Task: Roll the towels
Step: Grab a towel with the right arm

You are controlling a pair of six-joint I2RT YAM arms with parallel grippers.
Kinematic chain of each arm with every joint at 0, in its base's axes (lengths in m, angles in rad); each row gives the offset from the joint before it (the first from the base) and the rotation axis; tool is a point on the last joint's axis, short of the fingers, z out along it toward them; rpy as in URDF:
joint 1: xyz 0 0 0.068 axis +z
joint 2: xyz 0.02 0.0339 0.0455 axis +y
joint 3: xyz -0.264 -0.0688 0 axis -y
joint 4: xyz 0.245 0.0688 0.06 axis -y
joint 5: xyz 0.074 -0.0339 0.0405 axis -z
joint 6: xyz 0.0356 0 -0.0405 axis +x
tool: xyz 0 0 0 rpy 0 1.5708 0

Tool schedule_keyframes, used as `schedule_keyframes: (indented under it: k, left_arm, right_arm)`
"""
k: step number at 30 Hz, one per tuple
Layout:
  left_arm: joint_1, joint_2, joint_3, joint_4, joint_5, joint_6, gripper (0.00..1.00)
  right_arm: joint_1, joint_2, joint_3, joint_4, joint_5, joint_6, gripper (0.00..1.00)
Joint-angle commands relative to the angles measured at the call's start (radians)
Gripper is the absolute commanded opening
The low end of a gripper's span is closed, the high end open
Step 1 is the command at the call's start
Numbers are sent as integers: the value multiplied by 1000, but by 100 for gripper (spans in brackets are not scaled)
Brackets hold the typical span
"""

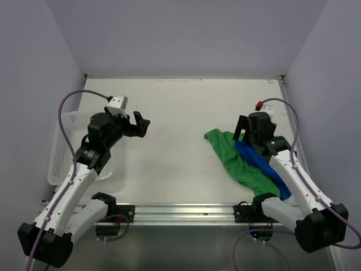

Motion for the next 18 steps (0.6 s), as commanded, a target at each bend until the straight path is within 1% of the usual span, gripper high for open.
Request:
schedule_keyframes:
  k: [1, 5, 6, 7, 10, 12, 13, 15, 18]
  left_arm:
    - [-2, -7, 20, 7, -16, -12, 100]
    - [-2, 0, 20, -1, -30, -12, 100]
    - [-3, 0, 20, -2, -33, -12, 100]
    - [-2, 0, 20, -2, -33, -14, 100]
    - [-2, 5, 22, -4, -24, -15, 100]
    - [-2, 6, 22, -2, -15, -17, 100]
    - [-2, 6, 22, -1, -13, -17, 100]
    - [-2, 9, 23, -2, -14, -17, 100]
    - [-2, 11, 25, -7, -10, -17, 100]
  right_arm:
    - [1, -42, 11, 2, 69, 21, 99]
    - [2, -76, -6, 4, 53, 11, 99]
    - [2, -80, -9, 16, 25, -18, 99]
    - [2, -92, -16, 27, -54, -32, 99]
    - [1, -108, -49, 50, -141, -74, 99]
    - [1, -93, -52, 21, -122, -72, 99]
    - [2, -64, -47, 4, -60, -59, 99]
    - [1, -30, -38, -47, -6, -13, 99]
    - [1, 21, -36, -61, 82, 30, 92]
